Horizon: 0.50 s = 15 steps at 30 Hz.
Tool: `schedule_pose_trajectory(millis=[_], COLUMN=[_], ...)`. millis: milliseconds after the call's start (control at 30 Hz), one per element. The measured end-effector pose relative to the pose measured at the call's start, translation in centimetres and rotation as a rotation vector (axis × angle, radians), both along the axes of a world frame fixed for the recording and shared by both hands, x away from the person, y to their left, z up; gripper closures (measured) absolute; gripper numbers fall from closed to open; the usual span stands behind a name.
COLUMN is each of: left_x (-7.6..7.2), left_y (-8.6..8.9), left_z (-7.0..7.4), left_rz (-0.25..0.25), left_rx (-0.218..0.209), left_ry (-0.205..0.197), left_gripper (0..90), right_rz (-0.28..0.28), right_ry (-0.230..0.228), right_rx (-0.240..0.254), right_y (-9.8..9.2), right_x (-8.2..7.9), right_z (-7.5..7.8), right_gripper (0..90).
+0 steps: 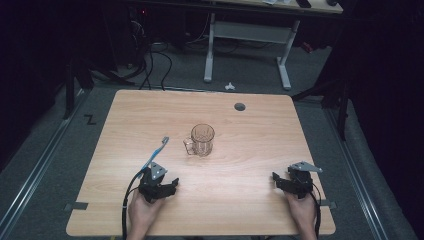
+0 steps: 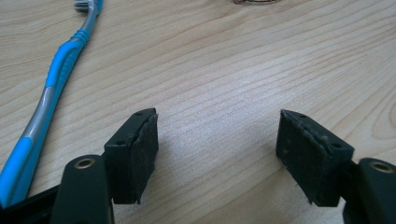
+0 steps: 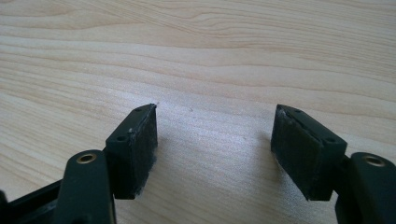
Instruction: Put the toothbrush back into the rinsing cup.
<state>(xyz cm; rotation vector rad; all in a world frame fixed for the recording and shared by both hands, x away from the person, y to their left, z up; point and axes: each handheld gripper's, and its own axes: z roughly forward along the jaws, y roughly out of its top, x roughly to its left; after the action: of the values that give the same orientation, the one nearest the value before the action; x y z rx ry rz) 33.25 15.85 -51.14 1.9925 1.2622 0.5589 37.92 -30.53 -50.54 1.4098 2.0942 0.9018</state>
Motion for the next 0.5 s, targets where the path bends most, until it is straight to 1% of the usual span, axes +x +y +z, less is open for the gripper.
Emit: schedule_pose_trajectory(millis=[500], left_x=[0.06], left_y=[0.02], left_z=[0.01], left_rz=[-0.005], left_rx=[-0.001], left_ry=[0.003], left_gripper=[29.4], right_rz=[0.0], right_ry=[0.0], right_rx=[0.0], right_y=[0.0], right_x=[0.01], right_z=[0.0], right_gripper=[31.9])
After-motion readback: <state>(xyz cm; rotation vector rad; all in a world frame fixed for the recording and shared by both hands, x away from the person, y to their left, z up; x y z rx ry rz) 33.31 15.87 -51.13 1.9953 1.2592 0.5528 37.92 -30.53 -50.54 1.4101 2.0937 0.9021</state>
